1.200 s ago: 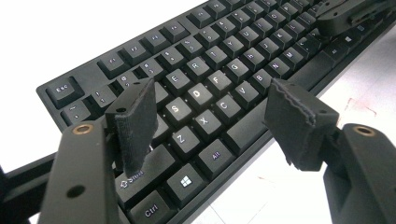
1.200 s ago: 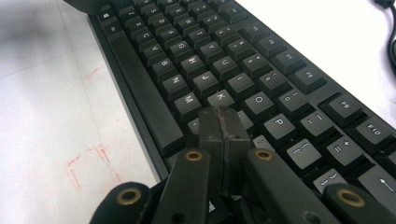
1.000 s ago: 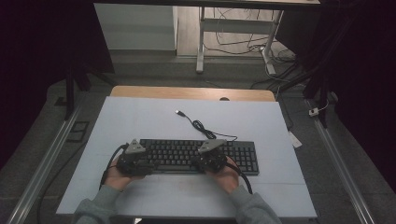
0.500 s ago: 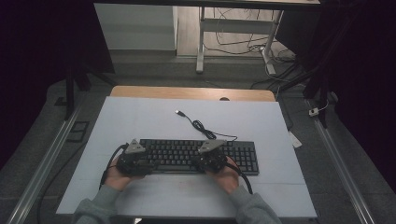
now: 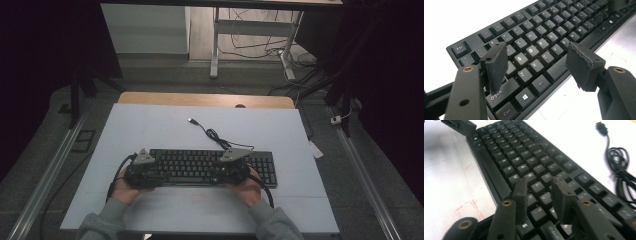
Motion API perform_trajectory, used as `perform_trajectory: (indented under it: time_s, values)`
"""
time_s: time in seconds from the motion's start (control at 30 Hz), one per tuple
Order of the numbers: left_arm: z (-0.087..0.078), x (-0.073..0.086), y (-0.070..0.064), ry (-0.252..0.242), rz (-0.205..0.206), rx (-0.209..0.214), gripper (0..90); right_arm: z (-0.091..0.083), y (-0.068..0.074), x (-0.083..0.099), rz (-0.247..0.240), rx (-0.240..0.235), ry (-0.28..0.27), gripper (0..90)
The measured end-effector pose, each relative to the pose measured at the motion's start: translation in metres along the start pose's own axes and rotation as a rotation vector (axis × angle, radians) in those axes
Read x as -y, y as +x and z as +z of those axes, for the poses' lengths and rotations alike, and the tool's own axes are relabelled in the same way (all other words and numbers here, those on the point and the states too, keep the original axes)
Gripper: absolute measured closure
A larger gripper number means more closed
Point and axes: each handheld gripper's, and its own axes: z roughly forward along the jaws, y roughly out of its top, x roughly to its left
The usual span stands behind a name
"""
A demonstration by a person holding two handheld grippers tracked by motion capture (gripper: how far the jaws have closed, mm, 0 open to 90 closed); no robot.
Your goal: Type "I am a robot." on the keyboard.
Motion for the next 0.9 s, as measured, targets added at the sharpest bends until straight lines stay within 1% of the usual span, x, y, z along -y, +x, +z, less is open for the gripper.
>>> perform_trajectory:
  time_s: [0.2,0.37,0.43,0.63,0.77,0.9]
  values:
    - [0.0,0.0,0.0,0.002,0.001,-0.001,33.6,-0.011,-0.006,0.006,0.01,0.017,-0.011,58.4]
    - [0.0,0.0,0.0,0.002,0.001,-0.002,33.4,-0.019,-0.009,0.011,0.019,0.038,-0.004,55.3]
    - [0.0,0.0,0.0,0.002,0.001,-0.002,33.4,-0.022,-0.011,0.014,0.021,0.038,-0.009,54.4]
    - [0.0,0.0,0.0,0.001,0.003,-0.003,33.4,-0.031,-0.016,0.021,0.03,0.063,-0.006,52.3]
    - [0.0,0.0,0.001,0.002,0.002,-0.002,33.3,-0.04,-0.019,0.027,0.039,0.082,0.001,51.6]
    - [0.0,0.0,0.0,0.002,0.003,0.0,33.3,-0.051,-0.021,0.035,0.053,0.099,-0.006,51.0]
